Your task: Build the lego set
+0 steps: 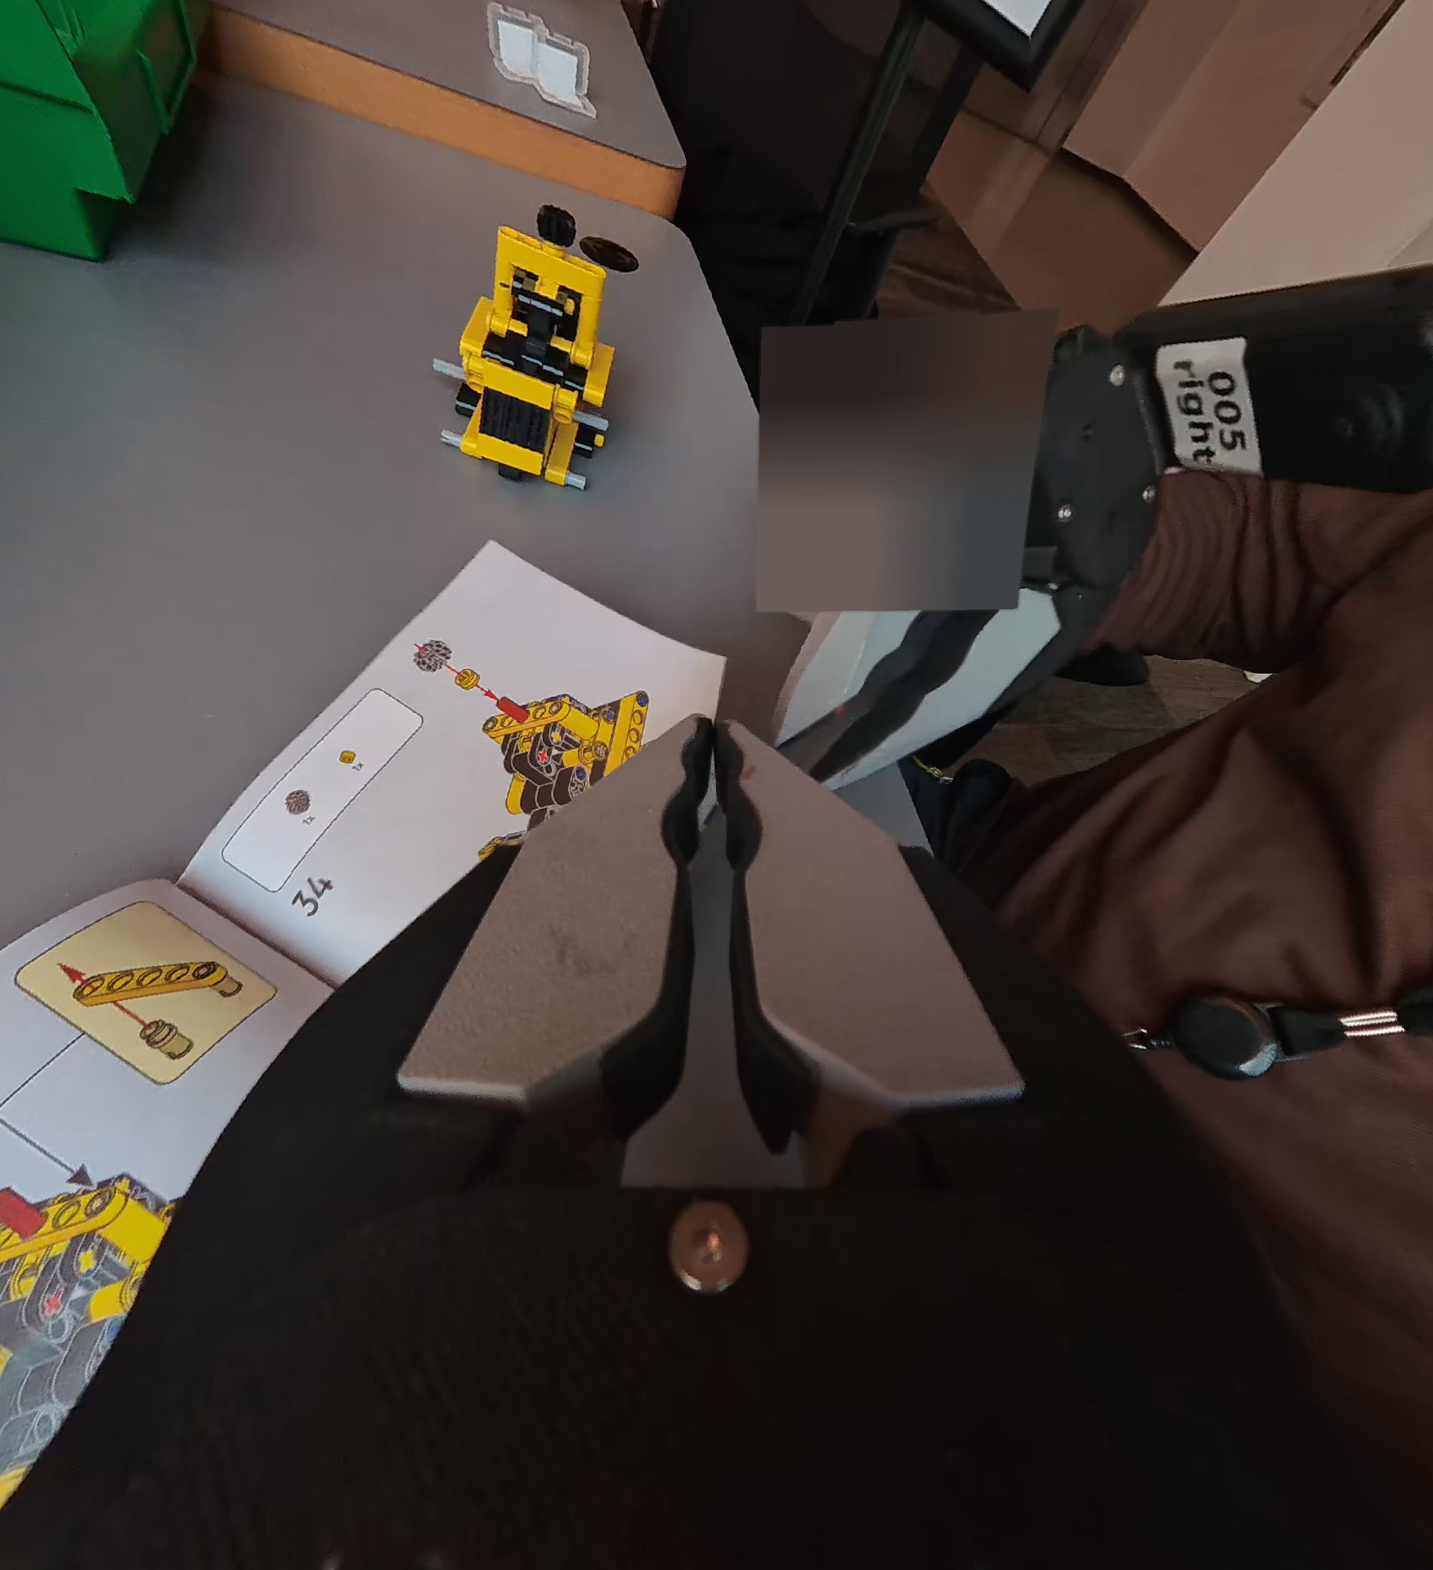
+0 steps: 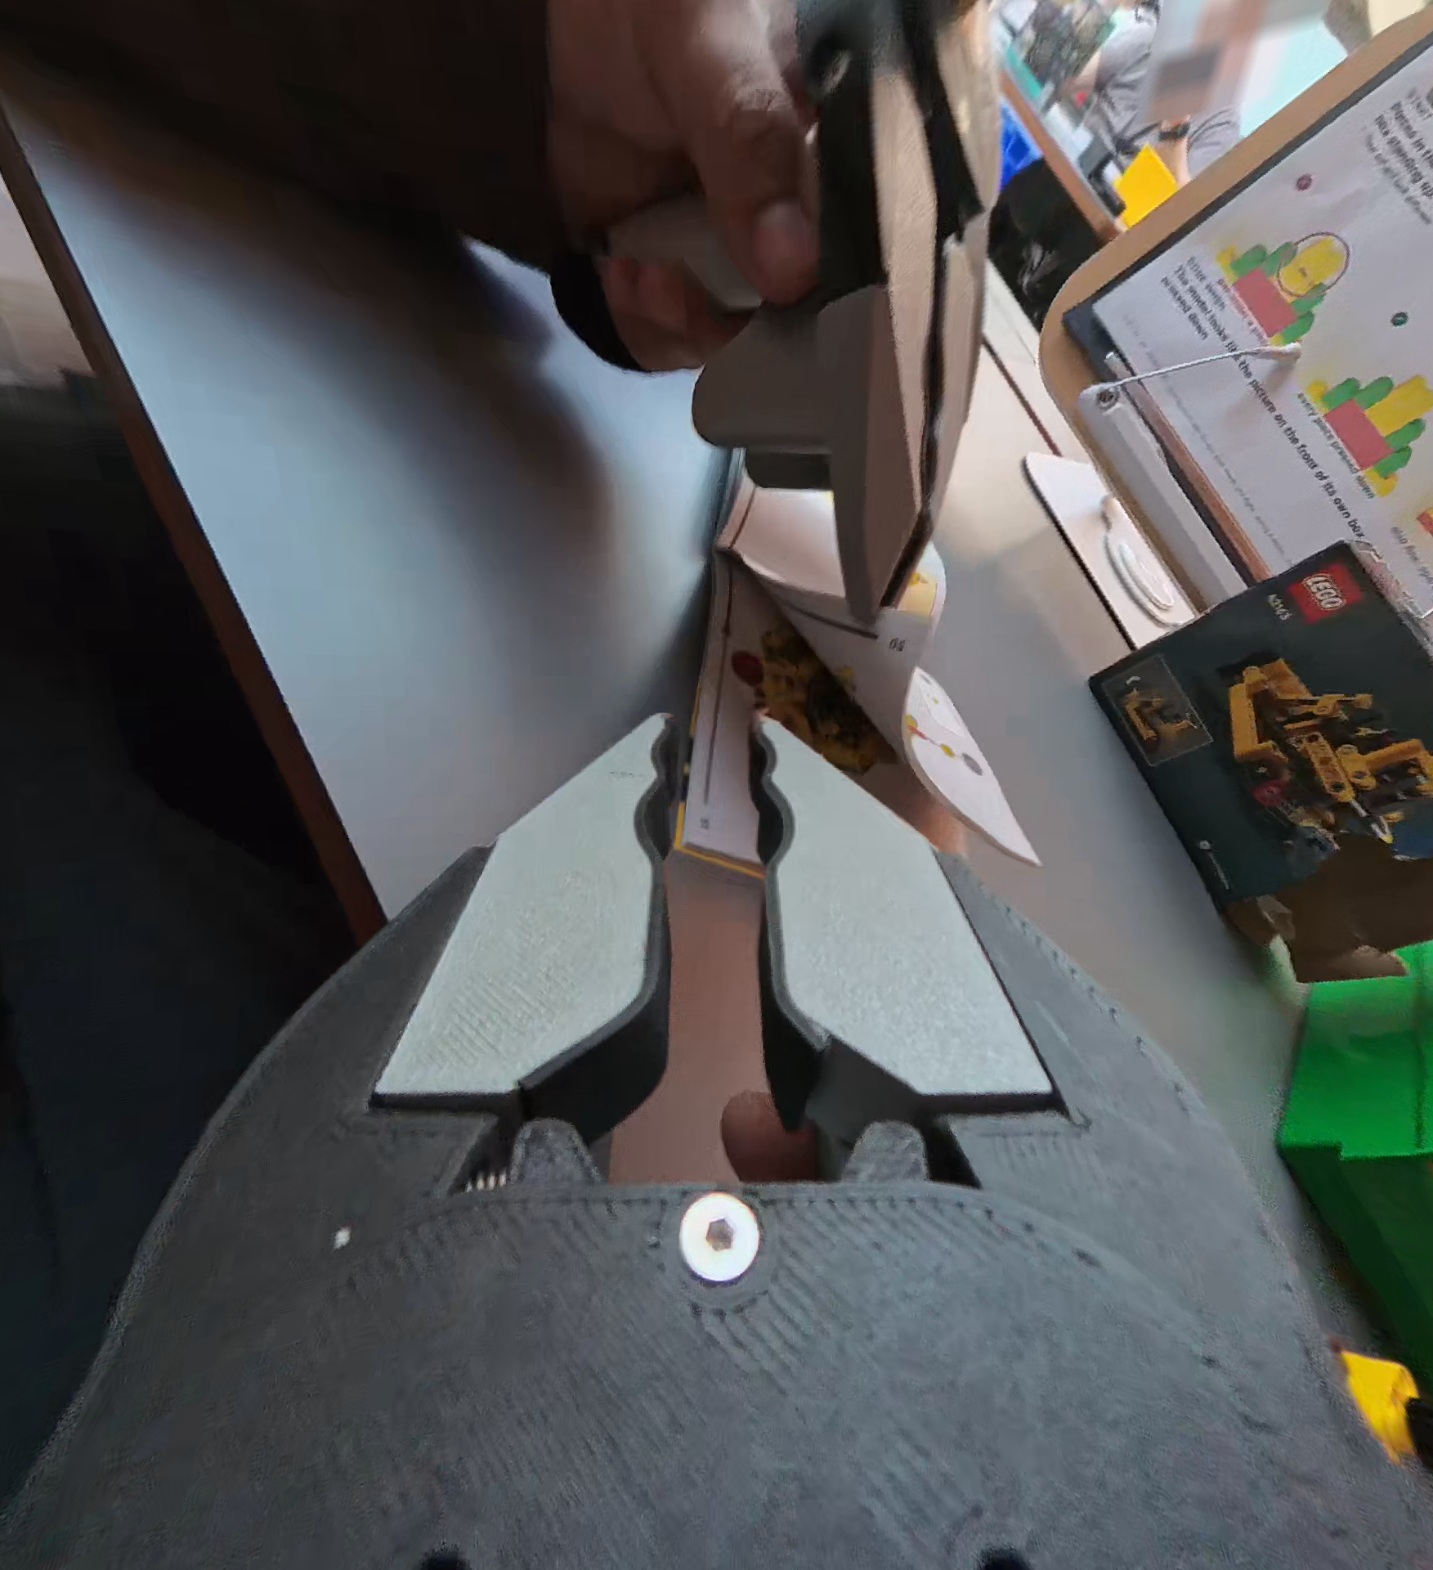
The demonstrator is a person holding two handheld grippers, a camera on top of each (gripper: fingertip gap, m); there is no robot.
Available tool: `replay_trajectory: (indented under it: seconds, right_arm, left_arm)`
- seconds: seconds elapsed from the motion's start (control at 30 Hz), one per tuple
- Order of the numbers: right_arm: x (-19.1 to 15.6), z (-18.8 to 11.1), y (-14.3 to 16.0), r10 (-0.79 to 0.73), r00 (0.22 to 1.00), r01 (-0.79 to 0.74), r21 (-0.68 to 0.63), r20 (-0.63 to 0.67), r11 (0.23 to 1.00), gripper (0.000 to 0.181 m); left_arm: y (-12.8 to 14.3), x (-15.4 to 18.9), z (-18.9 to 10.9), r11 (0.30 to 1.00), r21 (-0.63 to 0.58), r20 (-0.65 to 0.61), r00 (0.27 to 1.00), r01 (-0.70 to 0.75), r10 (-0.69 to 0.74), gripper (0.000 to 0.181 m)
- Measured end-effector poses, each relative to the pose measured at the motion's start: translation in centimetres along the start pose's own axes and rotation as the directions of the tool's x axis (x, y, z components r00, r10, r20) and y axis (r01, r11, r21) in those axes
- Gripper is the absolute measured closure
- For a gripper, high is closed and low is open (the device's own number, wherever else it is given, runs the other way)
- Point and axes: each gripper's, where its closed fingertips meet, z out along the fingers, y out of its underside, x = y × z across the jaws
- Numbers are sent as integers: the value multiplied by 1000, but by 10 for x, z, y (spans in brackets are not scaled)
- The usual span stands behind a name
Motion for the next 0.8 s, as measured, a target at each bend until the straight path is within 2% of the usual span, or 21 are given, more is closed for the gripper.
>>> replay_trajectory:
  seconds: [0.03,0.2,0.3,0.4,0.63,0.8]
  right_arm:
    - [3,-3,-6,37,999,-37,35,9,999,166]
    - [38,-6,-9,192,977,-187,59,-90,981,168]
    - [46,-4,-13,237,967,-230,78,-93,970,170]
    - [45,-2,-18,188,976,-178,89,-112,980,176]
    - [38,1,-25,35,986,-25,61,-166,998,171]
    - [38,3,-27,6,984,2,43,-179,999,173]
  left_arm:
    - [-1,0,0,1000,6,-2,1000,2,-2,181]
    - [0,2,1,1000,1,-12,1000,-2,2,181]
    - [1,3,2,1000,-5,-14,1000,-6,6,181]
    - [0,3,2,1000,-1,-13,1000,-3,3,181]
    - [0,3,2,1000,-2,-12,1000,-2,2,181]
    - [-1,4,1,1000,5,-16,1000,-2,2,181]
